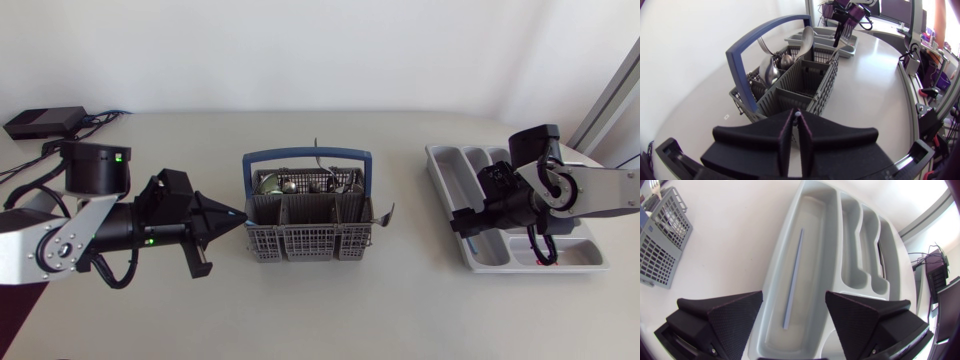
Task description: Sort the cutlery from the basket into the organizer compartments.
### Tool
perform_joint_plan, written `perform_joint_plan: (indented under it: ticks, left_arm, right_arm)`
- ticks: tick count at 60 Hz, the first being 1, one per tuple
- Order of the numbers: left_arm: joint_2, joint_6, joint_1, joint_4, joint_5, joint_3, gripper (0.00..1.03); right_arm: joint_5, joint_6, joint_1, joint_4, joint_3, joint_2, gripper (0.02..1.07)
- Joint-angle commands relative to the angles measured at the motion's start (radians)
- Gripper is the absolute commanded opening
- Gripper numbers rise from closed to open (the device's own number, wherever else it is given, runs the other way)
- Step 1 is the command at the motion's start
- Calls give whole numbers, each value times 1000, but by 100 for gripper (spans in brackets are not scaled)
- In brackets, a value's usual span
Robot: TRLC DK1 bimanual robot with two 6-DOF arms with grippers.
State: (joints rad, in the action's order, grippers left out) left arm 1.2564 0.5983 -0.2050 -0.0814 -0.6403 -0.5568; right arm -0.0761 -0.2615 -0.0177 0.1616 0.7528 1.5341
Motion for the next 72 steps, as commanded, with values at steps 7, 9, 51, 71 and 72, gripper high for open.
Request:
perform_joint_plan:
  ticks: [7,9,51,71,72]
  left_arm:
    - [31,3,-16,150,-29,-147,3]
    - [37,15,-19,189,-29,-173,3]
    - [64,120,-70,683,114,-569,3]
    - [47,124,-65,894,120,-759,3]
    - [44,121,-63,901,116,-767,3]
  right_arm:
    - [-22,5,55,23,-46,-54,103]
    - [-24,5,59,26,-47,-58,103]
    - [-24,-35,246,142,-70,-299,103]
    - [9,-22,464,251,6,-509,103]
    - [9,-21,472,253,10,-516,103]
